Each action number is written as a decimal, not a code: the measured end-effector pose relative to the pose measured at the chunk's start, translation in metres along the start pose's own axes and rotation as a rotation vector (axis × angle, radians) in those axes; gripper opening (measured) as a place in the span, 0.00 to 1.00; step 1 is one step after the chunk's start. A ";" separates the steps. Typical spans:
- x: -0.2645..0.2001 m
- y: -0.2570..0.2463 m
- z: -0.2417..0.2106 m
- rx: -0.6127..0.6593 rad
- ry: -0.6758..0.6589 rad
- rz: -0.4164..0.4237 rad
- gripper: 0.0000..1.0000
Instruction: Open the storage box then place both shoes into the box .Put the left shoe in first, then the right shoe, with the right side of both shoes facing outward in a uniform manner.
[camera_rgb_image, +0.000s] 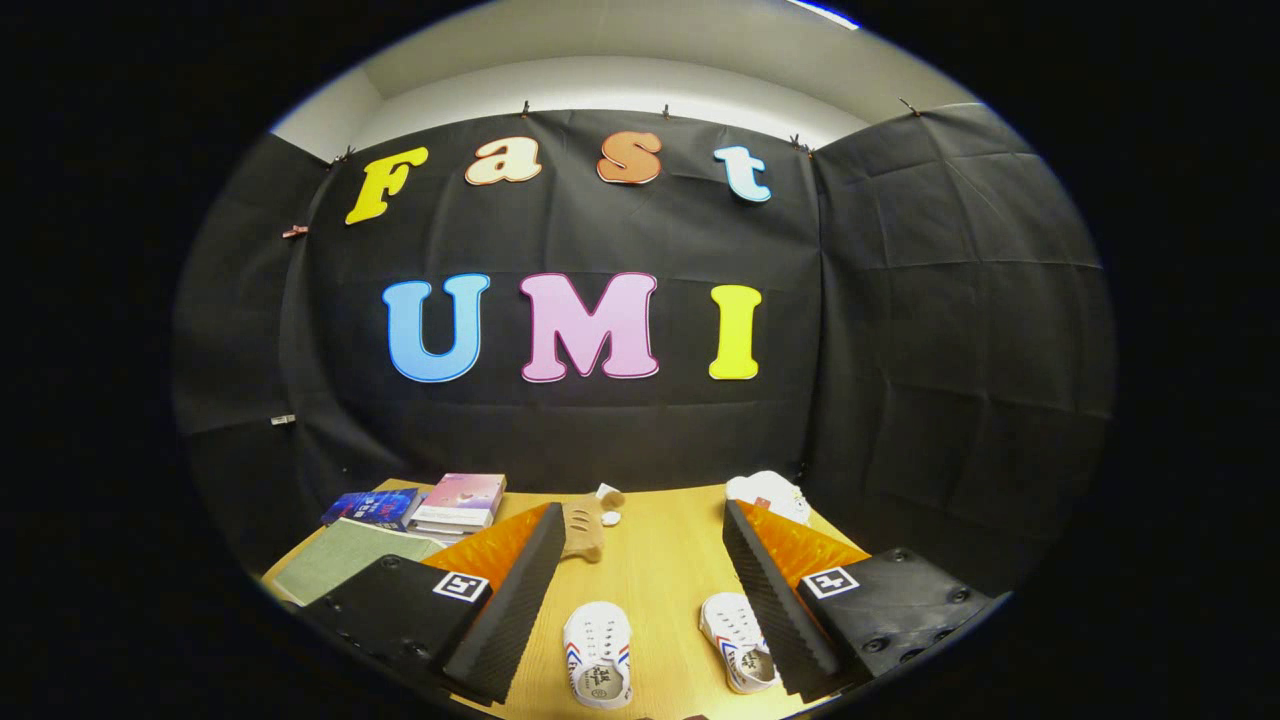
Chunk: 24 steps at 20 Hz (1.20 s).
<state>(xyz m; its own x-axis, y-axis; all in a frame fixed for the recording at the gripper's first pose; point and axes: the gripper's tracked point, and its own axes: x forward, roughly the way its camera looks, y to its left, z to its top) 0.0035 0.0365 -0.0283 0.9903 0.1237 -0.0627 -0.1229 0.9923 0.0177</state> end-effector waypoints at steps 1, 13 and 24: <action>0.002 0.006 -0.008 0.012 0.024 0.024 0.98; 0.010 0.100 -0.123 0.191 0.470 0.508 0.98; -0.038 0.189 -0.210 0.328 0.801 0.941 0.98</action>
<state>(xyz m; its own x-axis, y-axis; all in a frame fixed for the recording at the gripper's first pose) -0.0706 0.2215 -0.2321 0.2012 0.8588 -0.4712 -0.6174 0.4846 0.6196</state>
